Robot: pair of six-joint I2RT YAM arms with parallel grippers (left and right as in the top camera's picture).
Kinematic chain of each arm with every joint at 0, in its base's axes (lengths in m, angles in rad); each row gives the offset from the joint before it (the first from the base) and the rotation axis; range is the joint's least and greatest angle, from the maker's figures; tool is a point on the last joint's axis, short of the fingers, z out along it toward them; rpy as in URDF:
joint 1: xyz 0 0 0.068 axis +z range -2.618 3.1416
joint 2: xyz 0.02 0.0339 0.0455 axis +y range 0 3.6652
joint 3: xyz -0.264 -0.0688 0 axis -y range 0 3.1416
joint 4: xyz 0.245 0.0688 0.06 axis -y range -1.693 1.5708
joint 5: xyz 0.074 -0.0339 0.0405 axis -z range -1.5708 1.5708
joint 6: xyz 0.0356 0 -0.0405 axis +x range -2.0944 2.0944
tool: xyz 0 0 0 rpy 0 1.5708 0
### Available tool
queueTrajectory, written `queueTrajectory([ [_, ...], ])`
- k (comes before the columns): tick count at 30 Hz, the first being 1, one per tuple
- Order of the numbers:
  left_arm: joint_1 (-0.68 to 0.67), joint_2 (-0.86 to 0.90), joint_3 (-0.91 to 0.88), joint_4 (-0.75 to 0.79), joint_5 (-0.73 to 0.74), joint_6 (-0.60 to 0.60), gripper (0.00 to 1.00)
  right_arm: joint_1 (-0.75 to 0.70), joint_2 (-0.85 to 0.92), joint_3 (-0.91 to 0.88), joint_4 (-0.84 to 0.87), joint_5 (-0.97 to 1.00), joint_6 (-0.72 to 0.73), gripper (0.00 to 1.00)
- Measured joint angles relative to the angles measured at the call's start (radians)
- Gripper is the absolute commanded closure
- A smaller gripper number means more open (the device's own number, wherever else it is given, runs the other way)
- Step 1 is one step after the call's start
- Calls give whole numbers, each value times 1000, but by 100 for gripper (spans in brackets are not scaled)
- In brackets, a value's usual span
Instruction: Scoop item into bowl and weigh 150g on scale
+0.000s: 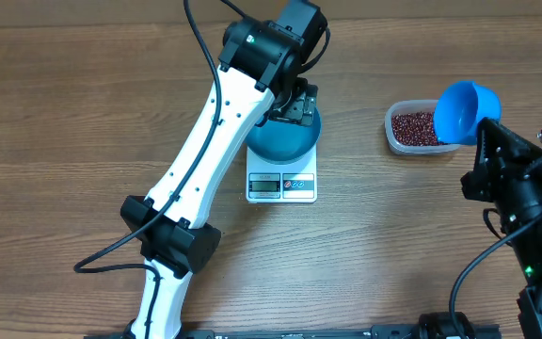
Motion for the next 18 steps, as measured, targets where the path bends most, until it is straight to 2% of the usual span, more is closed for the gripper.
queueTrajectory([
  [7,0,0,-22,2,0,23,3,0,0,0,-69,20,-6,96],
  [9,0,0,-22,4,0,38,5,0,0,0,-80,50,-7,96],
  [10,0,0,-22,3,0,44,10,0,0,0,-86,64,-7,96],
  [12,0,0,-23,-6,0,70,11,0,0,0,-100,120,-8,96],
  [18,0,-32,-31,-16,0,122,7,0,0,0,-112,164,-8,96],
])
